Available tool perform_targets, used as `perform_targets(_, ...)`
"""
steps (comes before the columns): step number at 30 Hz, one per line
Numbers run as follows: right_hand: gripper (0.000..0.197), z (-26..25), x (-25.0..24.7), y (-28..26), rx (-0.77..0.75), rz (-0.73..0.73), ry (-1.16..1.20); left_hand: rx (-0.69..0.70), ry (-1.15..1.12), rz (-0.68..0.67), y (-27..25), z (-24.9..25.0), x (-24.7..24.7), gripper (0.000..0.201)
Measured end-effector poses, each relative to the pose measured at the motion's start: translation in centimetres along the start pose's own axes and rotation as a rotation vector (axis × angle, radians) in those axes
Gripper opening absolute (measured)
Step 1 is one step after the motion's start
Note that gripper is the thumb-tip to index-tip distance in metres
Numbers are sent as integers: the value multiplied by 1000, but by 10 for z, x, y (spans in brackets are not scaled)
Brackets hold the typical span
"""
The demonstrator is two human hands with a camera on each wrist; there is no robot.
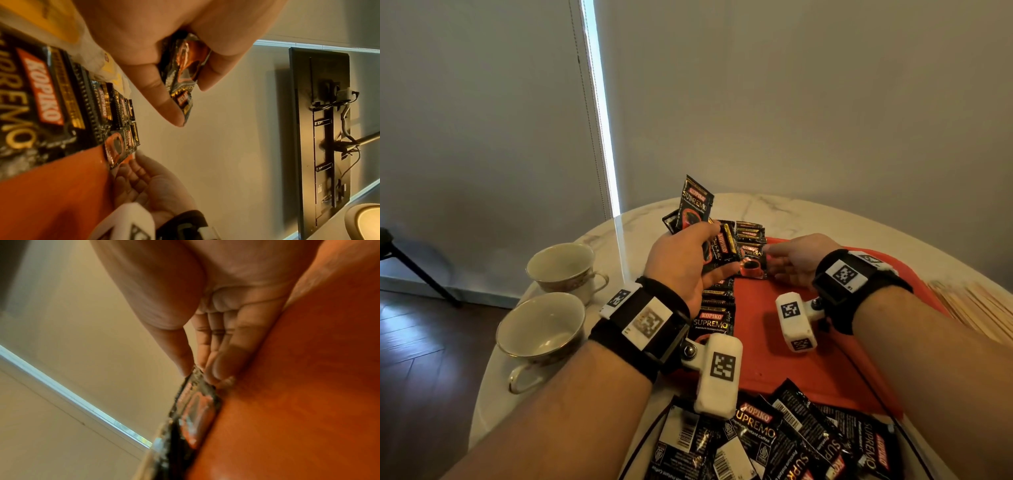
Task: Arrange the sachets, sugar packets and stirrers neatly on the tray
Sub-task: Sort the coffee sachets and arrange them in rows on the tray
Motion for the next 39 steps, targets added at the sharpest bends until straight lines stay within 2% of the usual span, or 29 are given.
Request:
perform_targets(2,24,-11,0,-13,-53,-40,88,-56,29,-53,-5,-7,8,12)
perform_targets(4,22,-30,9,-39,-152,-175,177,-116,75,-129,-10,-15,18,10)
perform_targets(6,34,-48,21,-67,-281,-341,274,-171,142,-208,-16,-23,26,8)
perform_targets(8,48,-57,29,-87,-395,-427,343,-204,203,-263,-20,-29,30,10)
perform_targets(10,46,-55,27,-88,-426,-382,413,-213,234,-283,-23,-31,32,12)
perform_targets(14,7,-48,6,-76,-401,-212,562,-177,185,-196,-17,-23,24,13)
perform_targets(18,3,-44,-5,-71,-419,-162,578,-19,-2,-7,-5,-2,5,11)
perform_targets(20,4,-42,1,-71,-425,-173,539,40,-45,39,-2,4,-1,14)
perform_targets(22,8,-41,12,-73,-427,-202,486,78,-32,6,-3,6,1,15)
perform_targets(26,11,-45,23,-76,-451,-227,418,128,184,-179,-8,-2,21,23)
perform_targets(29,9,-47,21,-77,-436,-242,463,118,184,-243,-13,-3,28,24)
perform_targets(32,27,-43,22,-74,-389,-274,543,84,168,-341,-20,-3,38,23)
perform_targets(34,34,-40,22,-72,-365,-272,566,85,174,-364,-21,-3,39,24)
perform_targets(37,20,-39,15,-71,-365,-198,563,89,220,-345,-18,-4,36,24)
perform_targets(39,31,-38,9,-70,-375,-136,570,109,256,-293,-14,-5,31,22)
Point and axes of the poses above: each hand's wrist, its own y-axis towards the middle knuckle, its own x-axis out of the palm, z = x × y, the point moved 10 cm from there along y, towards the middle knuckle, and after that the axes turned 5 degrees about -y, right-handed, at the moved point
